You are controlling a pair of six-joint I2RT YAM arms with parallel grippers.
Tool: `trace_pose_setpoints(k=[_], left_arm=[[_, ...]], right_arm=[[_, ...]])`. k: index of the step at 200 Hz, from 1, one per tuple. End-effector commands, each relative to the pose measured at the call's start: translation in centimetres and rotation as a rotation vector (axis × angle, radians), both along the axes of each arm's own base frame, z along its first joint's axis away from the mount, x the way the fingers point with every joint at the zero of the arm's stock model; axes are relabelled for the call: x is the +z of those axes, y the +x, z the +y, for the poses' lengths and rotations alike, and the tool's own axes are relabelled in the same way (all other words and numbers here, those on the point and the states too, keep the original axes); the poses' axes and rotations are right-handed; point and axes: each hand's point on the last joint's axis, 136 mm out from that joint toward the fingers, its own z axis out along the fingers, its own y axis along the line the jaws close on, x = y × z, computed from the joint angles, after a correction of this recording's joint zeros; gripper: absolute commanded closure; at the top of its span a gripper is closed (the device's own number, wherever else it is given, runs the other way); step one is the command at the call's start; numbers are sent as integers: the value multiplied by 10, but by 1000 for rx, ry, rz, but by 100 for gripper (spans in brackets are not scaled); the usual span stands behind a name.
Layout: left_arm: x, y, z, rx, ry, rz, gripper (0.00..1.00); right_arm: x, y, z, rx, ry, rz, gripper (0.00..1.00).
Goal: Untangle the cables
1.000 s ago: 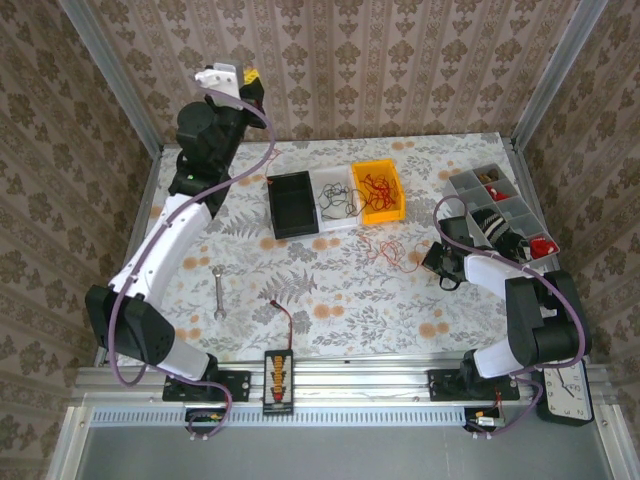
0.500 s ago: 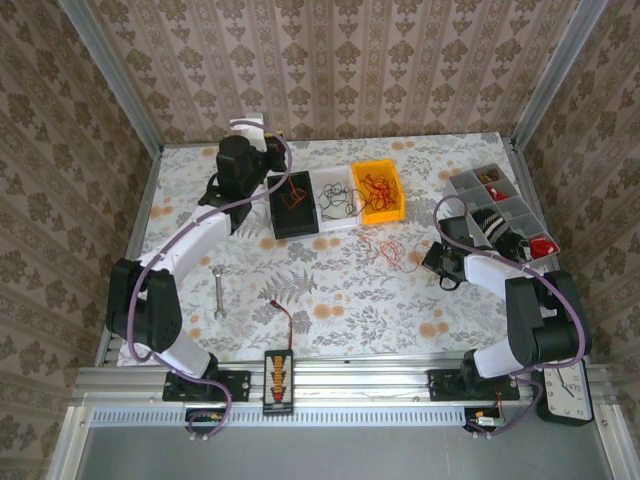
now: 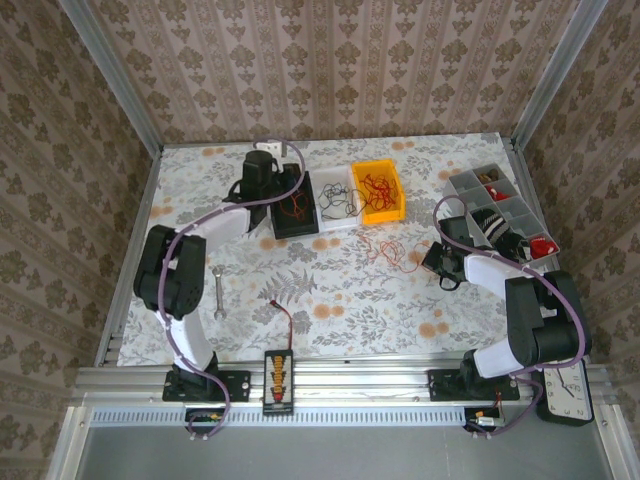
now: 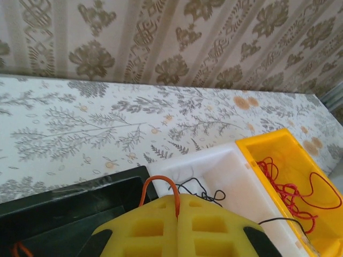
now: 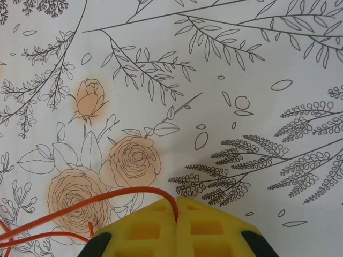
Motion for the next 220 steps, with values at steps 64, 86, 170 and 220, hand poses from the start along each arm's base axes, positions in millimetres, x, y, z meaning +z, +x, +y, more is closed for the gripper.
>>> trace_pose_setpoints(k=[64,86,170,220], left_arm=[[32,-22,-63,-160,230,-140,100],[30,-29,-60,-153,211,-149,100],[-18,-6,0,52,137,49,100],[-46,1,11,128,217,201,75]], right_arm=[[0,-1,2,13,13,-1,97],[0,-1,2,15,12,-2,97],[-1,-1,3,16,14,1,97],[-1,-1,3,21,16,4,97]])
